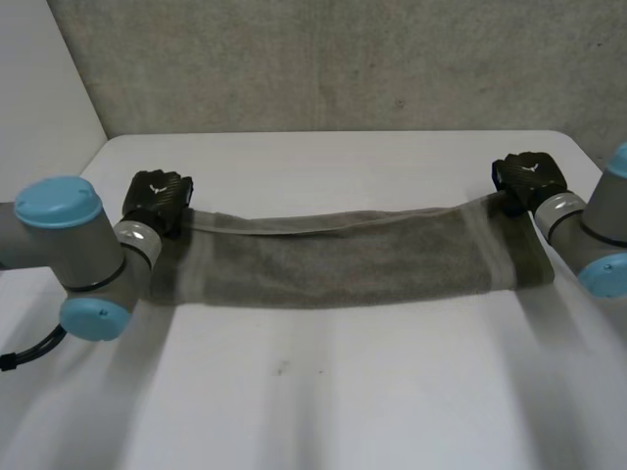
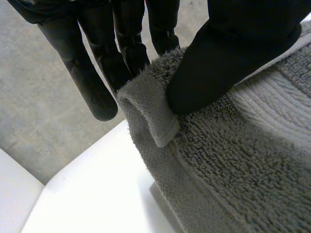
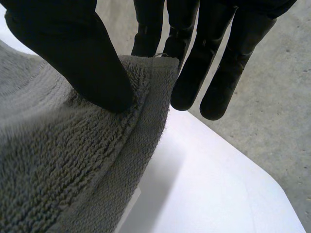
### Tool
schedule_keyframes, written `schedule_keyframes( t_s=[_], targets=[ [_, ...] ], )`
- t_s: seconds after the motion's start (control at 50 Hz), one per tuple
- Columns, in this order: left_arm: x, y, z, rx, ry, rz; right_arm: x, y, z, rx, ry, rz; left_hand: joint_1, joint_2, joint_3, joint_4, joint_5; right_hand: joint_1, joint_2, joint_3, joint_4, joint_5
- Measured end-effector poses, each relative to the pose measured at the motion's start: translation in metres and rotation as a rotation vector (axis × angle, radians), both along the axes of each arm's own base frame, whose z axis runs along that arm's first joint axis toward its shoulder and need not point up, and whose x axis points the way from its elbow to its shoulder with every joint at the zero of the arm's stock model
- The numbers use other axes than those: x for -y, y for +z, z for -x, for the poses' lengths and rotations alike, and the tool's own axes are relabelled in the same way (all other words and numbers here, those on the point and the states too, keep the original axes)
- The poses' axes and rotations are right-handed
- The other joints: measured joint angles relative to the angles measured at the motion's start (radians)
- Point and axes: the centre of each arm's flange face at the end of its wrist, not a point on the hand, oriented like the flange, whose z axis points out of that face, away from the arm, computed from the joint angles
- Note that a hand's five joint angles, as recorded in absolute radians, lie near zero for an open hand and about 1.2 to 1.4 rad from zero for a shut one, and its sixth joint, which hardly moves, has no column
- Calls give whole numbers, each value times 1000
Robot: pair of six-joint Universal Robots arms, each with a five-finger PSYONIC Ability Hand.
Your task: Fold the towel.
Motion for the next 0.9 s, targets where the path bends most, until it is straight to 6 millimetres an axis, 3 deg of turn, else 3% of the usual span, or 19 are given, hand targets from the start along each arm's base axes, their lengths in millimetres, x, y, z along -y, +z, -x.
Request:
schedule_keyframes(
  t_s=[0.22, 0.7, 0.74, 0.78, 0.8, 0.86, 0.9],
  targets=[
    [18, -17, 2, 5, 26, 17, 19, -22, -13, -5, -24, 43, 0, 0, 0, 0, 0, 0, 0, 0, 0, 0],
    [25, -15, 2, -1, 36, 50, 26, -14, -17, 5, -47, 133, -11, -50, -46, -49, -30, -34, -43, -45, -46, -29],
    [24, -17, 2, 1, 34, 45, 26, -16, -17, 3, -46, 122, -239, -285, -254, -258, -240, -159, -208, -211, -214, -156],
    [22, -18, 2, 6, 33, 42, 24, -15, -17, 3, -44, 116, -801, -792, -774, -792, -773, -726, -810, -817, -823, -728],
    [22, -18, 2, 9, 32, 42, 23, -12, -18, 4, -43, 116, -892, -922, -913, -922, -898, -774, -871, -876, -883, -780],
    [20, -16, 2, 14, 32, 49, 22, -8, -19, 5, -40, 121, -894, -944, -937, -940, -913, -822, -928, -955, -955, -836],
    [18, -6, 1, 17, 32, 77, 17, 13, -22, 15, -34, 145, -954, -1012, -1003, -1008, -973, -822, -935, -970, -960, -841]
  ],
)
